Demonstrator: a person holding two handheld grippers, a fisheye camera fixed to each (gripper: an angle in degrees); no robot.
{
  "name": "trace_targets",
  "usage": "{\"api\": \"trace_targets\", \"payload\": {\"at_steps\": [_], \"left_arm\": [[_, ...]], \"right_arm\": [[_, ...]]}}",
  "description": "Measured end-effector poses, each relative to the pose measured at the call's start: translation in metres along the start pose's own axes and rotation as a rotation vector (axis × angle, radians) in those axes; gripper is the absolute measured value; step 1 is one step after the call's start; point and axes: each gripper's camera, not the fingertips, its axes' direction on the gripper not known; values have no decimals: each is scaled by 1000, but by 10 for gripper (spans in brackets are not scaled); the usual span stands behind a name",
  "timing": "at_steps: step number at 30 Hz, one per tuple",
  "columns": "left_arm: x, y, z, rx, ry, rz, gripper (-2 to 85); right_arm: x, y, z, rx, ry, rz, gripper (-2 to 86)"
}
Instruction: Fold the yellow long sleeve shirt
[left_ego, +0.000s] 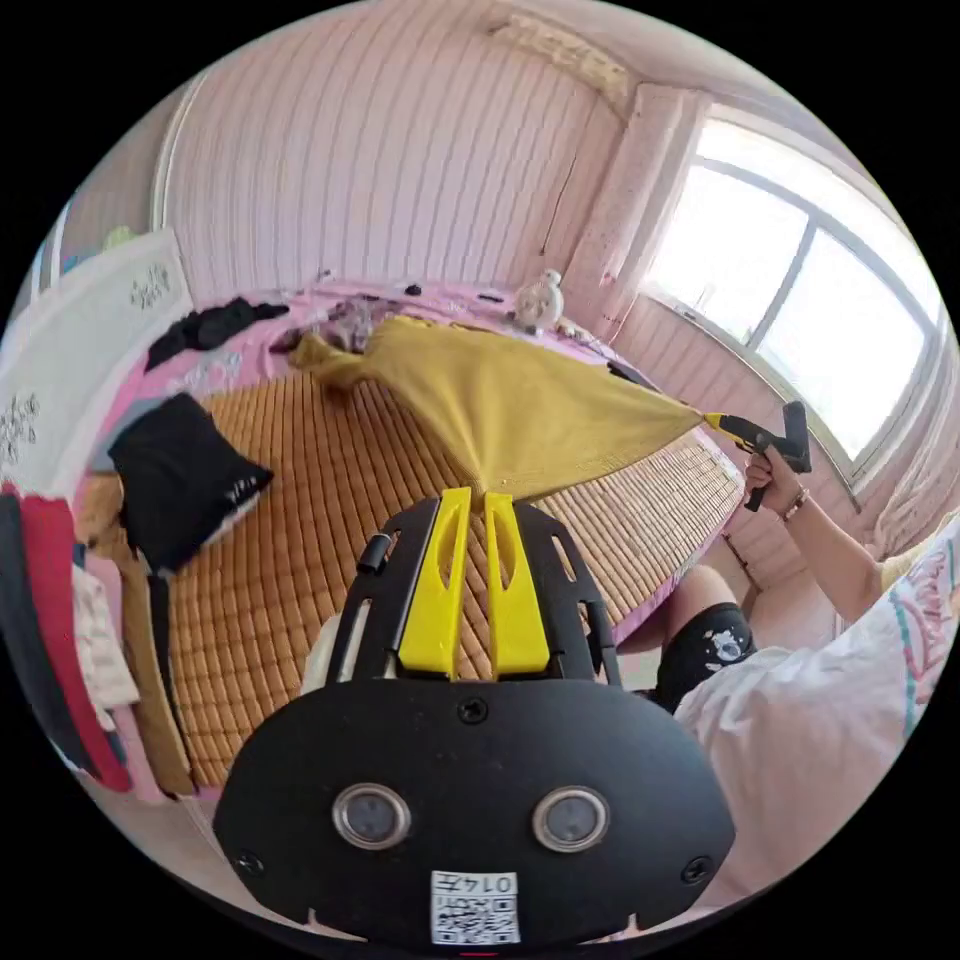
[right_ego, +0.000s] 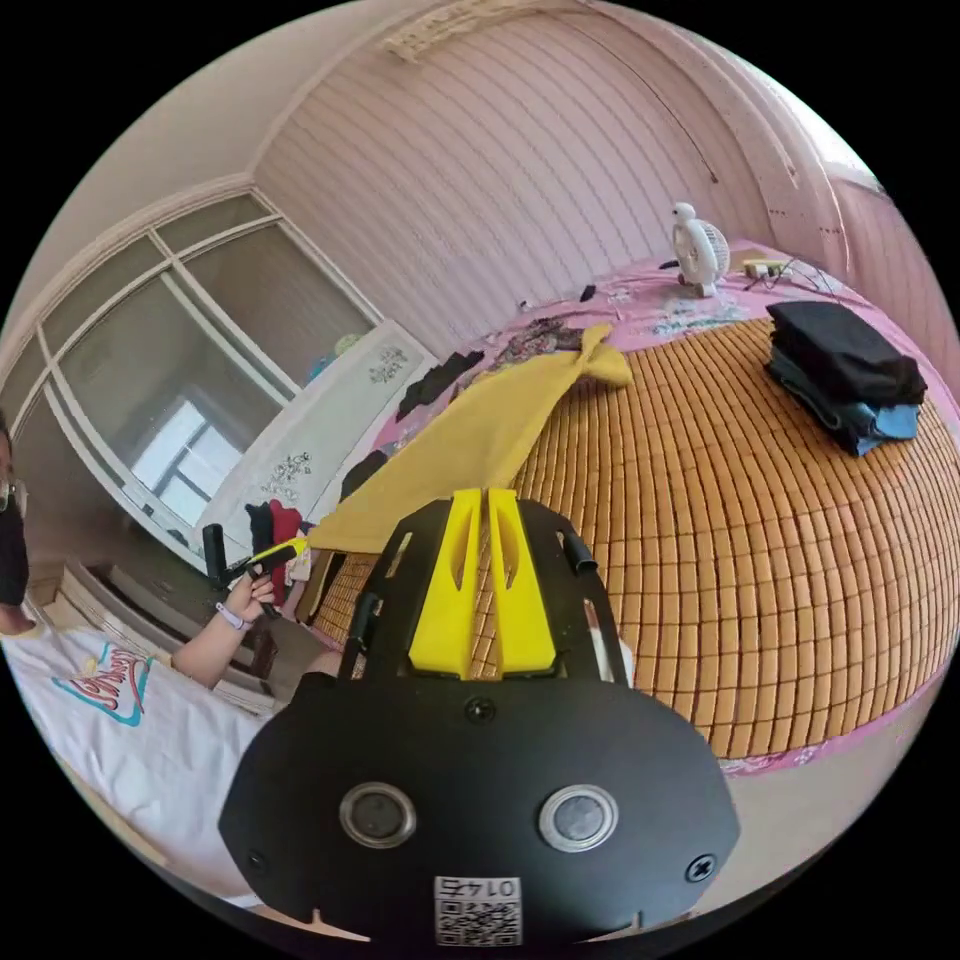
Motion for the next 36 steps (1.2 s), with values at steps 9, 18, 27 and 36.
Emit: {"api": "trace_targets", "payload": {"at_steps": [9,18,27,36], "left_arm": [[-82,21,77,-210,46,-380,59],[-99,-78,133,-232,-40,-400,109],[-110,-104,136,-333,-96,-311,1],[-114,-61,107,-314,-38,-392,-7]], "right_arm": [[36,15,98,-288,261,184,61],[19,-80,187,-349,524,84,85],[17,-93,183,-421,475,23,18],[32,-47,127,-380,378,188,18]]}}
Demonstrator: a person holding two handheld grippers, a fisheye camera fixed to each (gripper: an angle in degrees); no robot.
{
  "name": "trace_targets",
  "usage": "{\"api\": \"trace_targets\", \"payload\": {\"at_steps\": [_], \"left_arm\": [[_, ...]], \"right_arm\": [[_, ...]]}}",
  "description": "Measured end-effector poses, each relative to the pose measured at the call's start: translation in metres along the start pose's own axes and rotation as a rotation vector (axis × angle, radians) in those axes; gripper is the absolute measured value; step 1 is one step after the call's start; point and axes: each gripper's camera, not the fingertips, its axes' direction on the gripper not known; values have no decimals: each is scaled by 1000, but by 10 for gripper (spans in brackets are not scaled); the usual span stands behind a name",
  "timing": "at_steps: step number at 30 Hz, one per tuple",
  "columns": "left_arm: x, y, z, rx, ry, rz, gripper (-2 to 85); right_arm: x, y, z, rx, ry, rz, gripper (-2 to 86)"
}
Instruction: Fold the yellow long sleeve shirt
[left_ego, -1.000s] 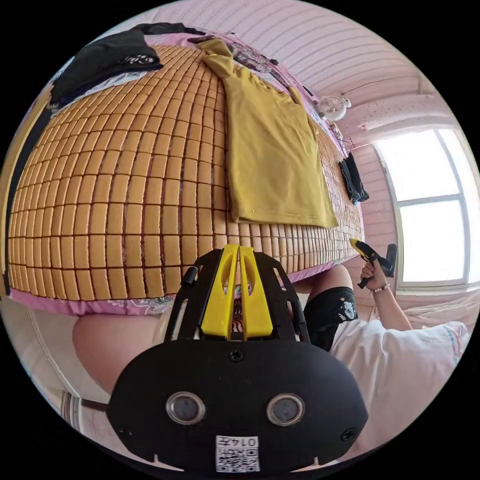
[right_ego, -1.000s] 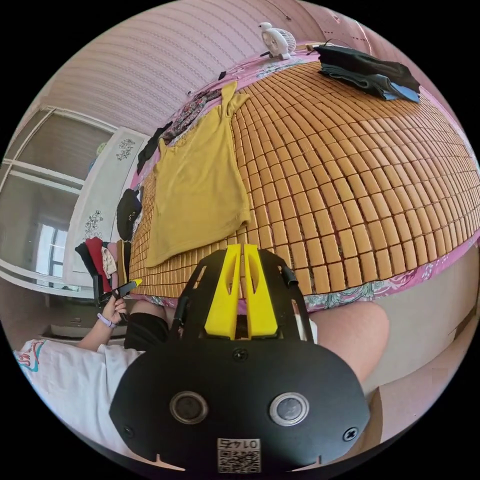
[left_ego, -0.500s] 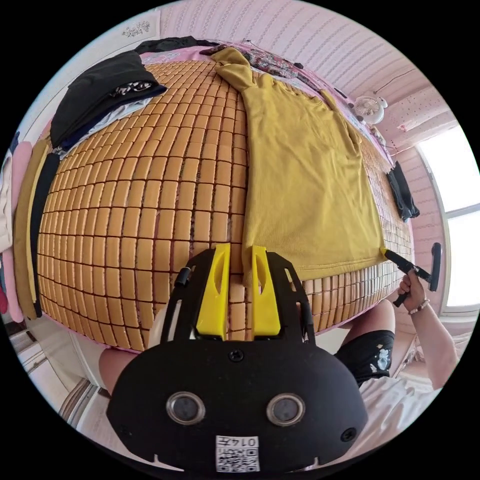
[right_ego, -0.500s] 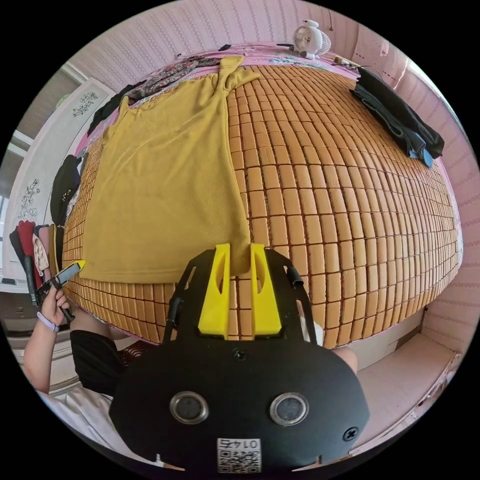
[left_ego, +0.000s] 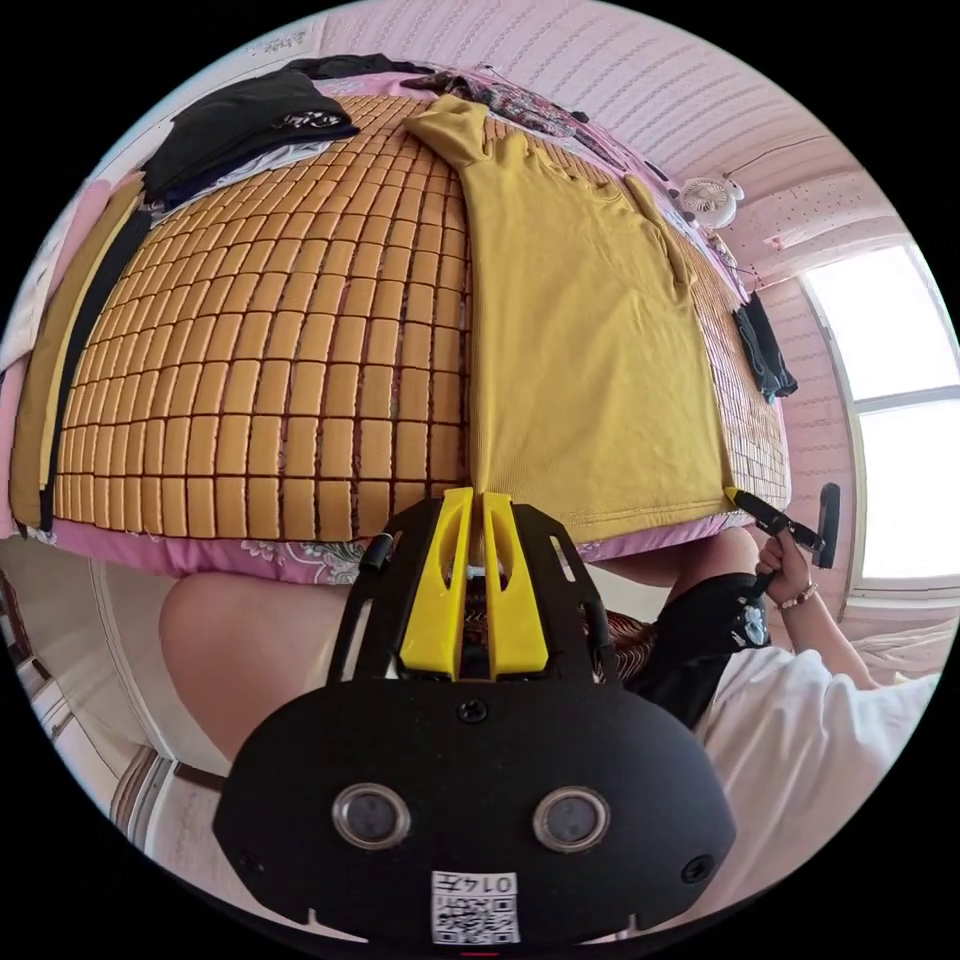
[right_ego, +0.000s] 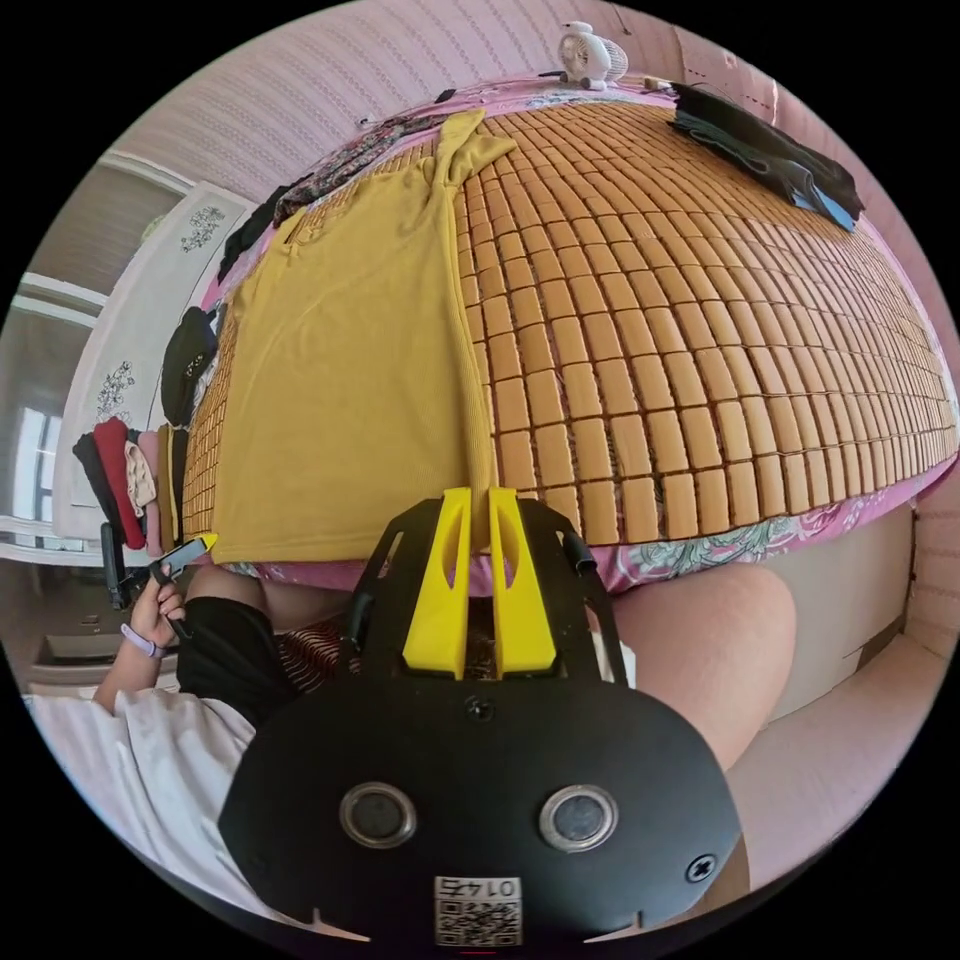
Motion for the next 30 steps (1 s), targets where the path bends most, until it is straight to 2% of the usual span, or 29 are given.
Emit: {"api": "trace_targets", "payload": {"at_steps": [9,16,22,30], "left_arm": [[15,-9,0,11,-139,65,-3],[-5,-4,-10,17,-64,37,-5],[-27,6,-18,57,43,-23,-8],[-32,30,-42,199,76,29,-4]], "right_arm": [[44,22,-24,66,-162,160,23],[86,41,-45,114,-336,281,29],[101,59,-57,131,-391,286,40],[123,91,-74,246,-569,336,53]]}}
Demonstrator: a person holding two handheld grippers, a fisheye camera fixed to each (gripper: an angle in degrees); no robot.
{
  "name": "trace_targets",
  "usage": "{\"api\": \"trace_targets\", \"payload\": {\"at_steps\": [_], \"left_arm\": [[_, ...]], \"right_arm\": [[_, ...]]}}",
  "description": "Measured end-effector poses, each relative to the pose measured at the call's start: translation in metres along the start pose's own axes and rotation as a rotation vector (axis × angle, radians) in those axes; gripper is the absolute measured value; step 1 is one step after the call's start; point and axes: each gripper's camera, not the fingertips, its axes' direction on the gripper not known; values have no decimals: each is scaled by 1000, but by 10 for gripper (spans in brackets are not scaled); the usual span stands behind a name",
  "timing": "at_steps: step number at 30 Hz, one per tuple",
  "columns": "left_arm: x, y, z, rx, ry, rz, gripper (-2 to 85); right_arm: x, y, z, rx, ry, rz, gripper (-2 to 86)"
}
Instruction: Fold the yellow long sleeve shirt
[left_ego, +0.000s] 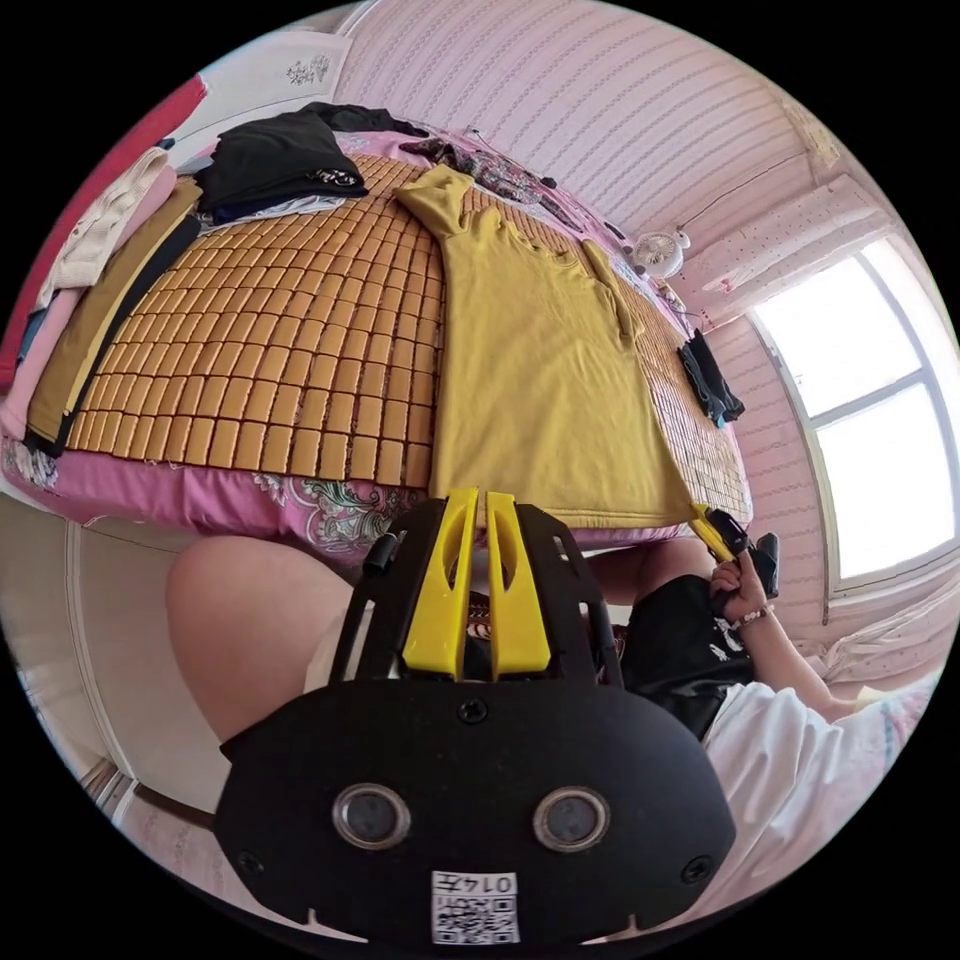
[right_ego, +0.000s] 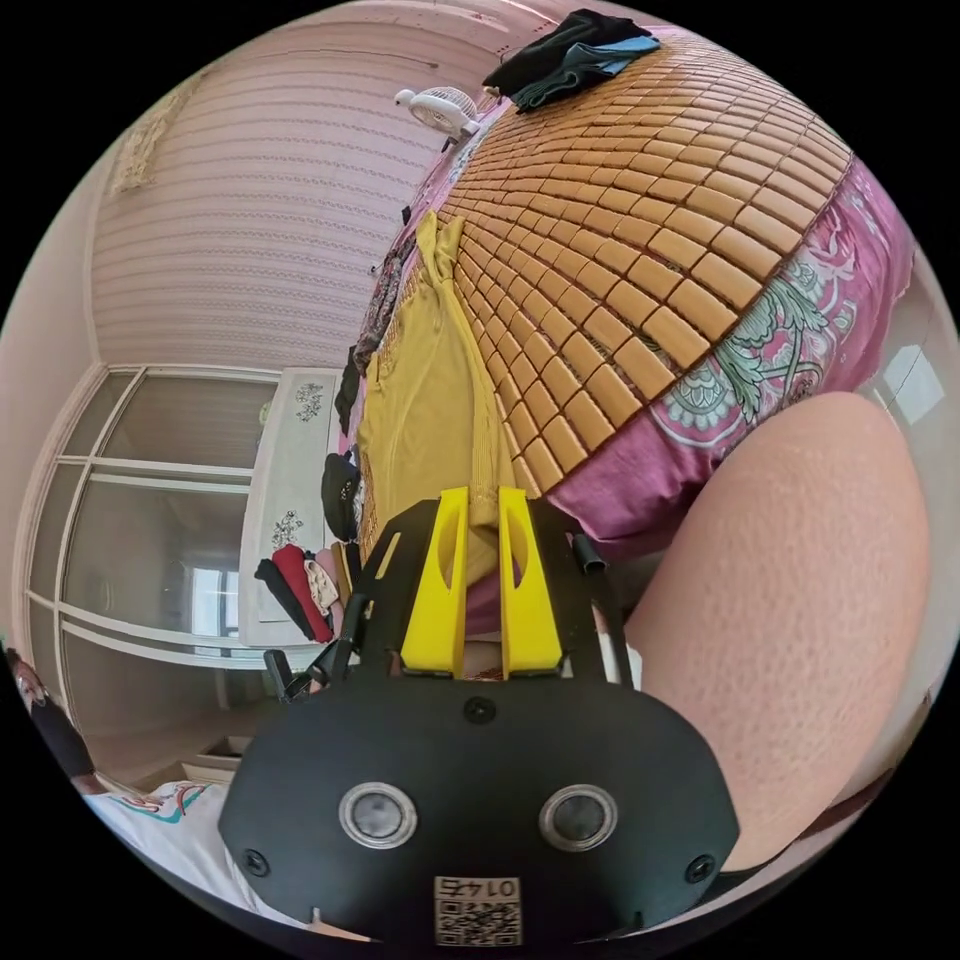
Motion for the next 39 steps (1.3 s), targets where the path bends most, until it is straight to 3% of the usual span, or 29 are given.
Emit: {"api": "trace_targets", "payload": {"at_steps": [7,15,25,32,36,39], "left_arm": [[-4,-3,-4,43,29,7,-5],[20,-52,19,59,68,150,9],[98,-222,109,-3,113,374,46],[123,-313,221,-135,-41,318,-4],[119,-311,235,-88,29,360,-8],[120,-316,240,-100,55,389,-9]], "right_arm": [[-7,17,-33,104,-29,-60,55],[-45,5,-27,78,121,-266,73],[-144,-202,68,-11,302,-540,86],[-192,-330,163,24,327,-501,81],[-201,-362,208,26,312,-442,80],[-198,-371,243,-63,416,-384,50]]}}
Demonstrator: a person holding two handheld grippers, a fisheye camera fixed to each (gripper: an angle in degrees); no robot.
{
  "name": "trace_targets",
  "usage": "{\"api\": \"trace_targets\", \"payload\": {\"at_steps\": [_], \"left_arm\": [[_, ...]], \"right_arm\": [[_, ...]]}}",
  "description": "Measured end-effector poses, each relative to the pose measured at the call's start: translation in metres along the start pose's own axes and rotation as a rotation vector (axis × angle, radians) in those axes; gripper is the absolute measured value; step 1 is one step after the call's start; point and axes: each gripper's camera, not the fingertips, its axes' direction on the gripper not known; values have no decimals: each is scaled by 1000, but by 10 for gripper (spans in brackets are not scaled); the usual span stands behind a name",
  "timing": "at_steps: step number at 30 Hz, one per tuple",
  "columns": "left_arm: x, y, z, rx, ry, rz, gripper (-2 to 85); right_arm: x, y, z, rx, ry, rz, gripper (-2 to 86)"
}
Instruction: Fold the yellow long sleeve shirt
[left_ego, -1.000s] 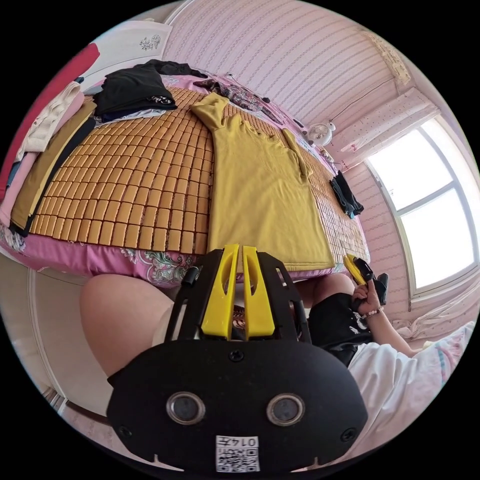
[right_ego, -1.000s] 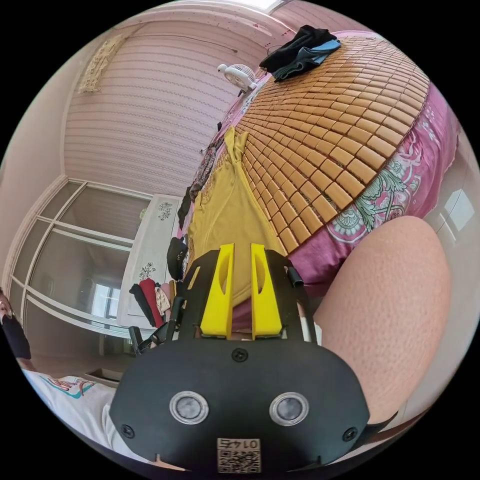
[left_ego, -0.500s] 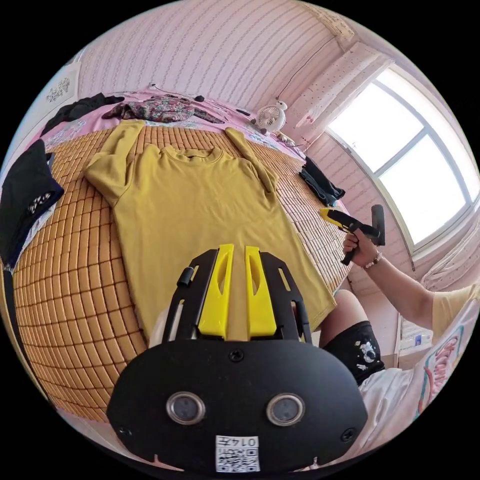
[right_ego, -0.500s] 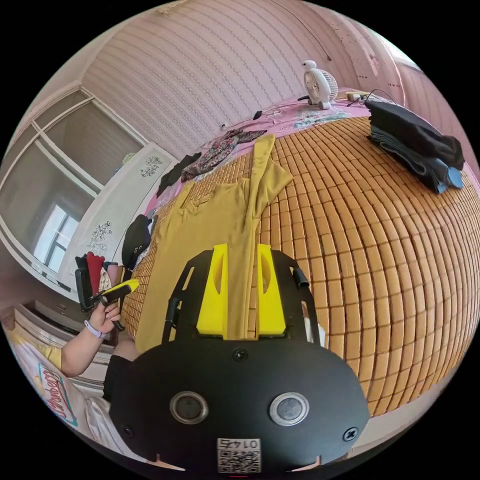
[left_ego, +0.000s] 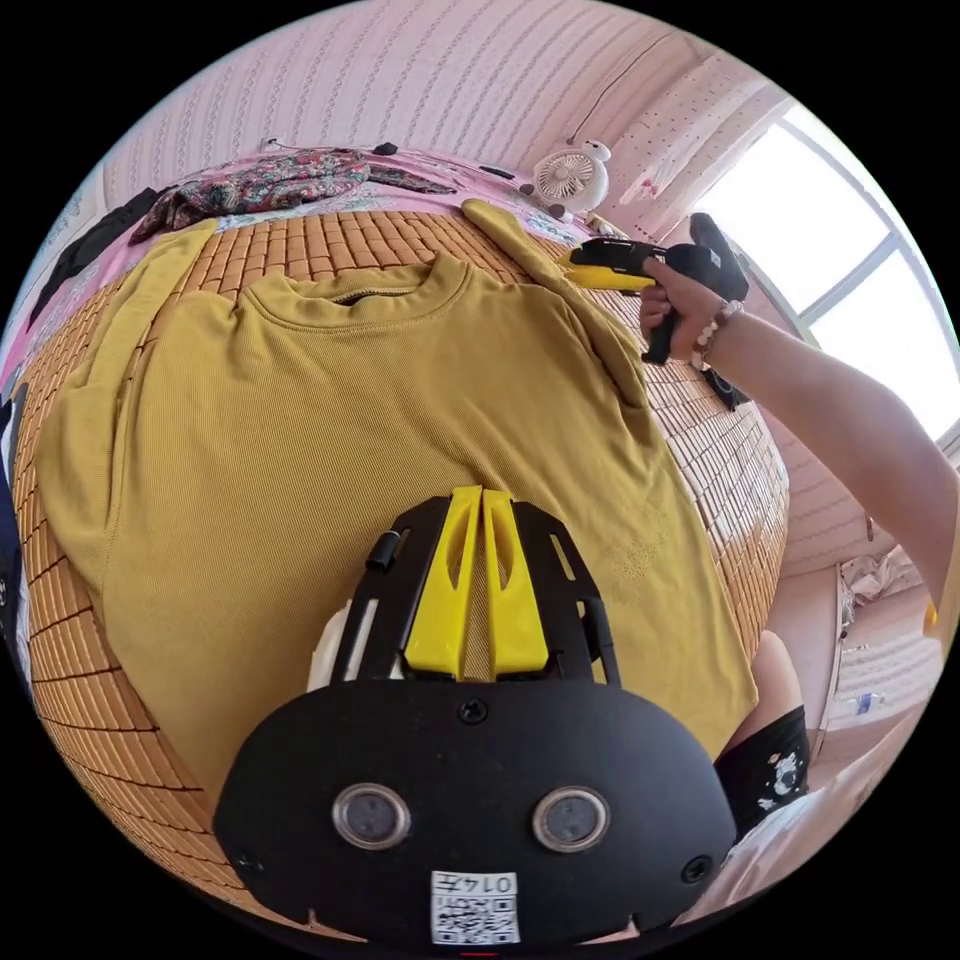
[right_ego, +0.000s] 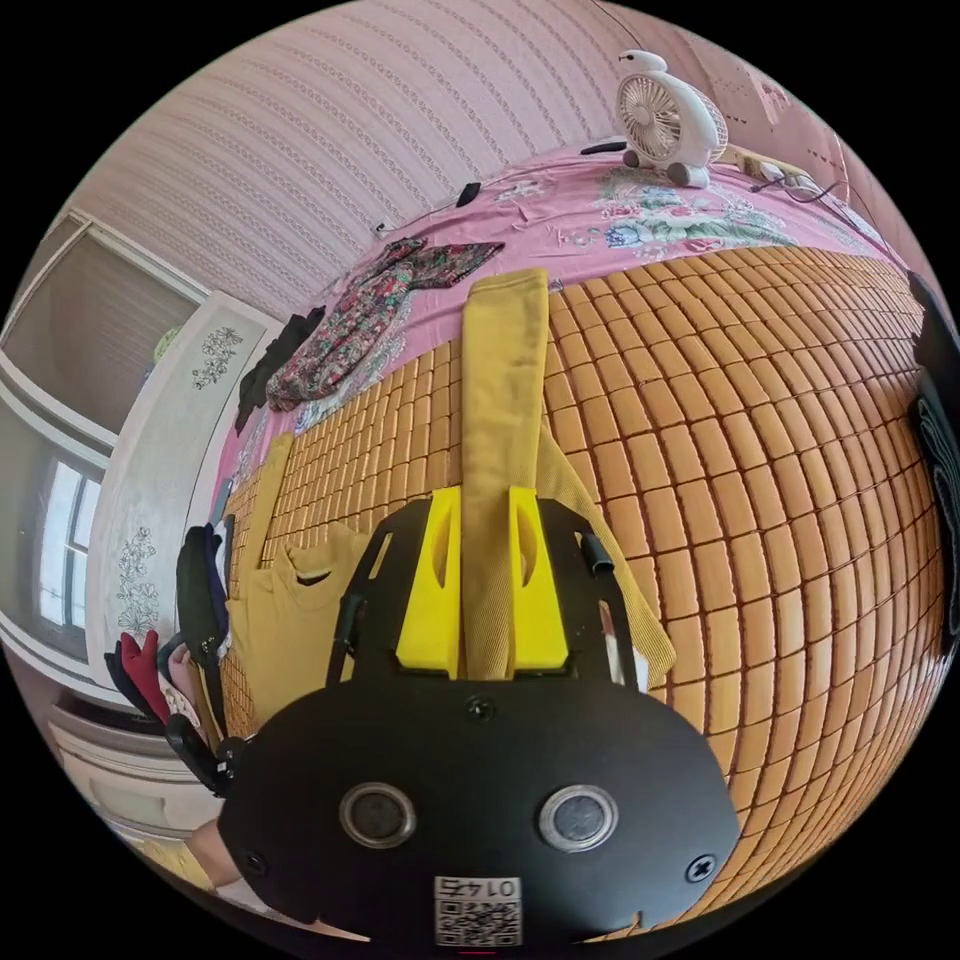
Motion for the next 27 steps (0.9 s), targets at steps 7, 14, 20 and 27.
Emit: {"api": "trace_targets", "payload": {"at_steps": [7,14,20,27], "left_arm": [[16,-8,8,6,-49,32,-10],[46,-15,19,7,-172,99,-10],[47,-23,27,8,-129,82,-10],[54,-32,34,10,-121,77,-10]], "right_arm": [[24,18,-34,96,-93,-11,3],[1,6,-23,16,-60,-33,89],[-49,6,2,-34,179,-203,33],[1,103,-155,372,44,-87,22]]}}
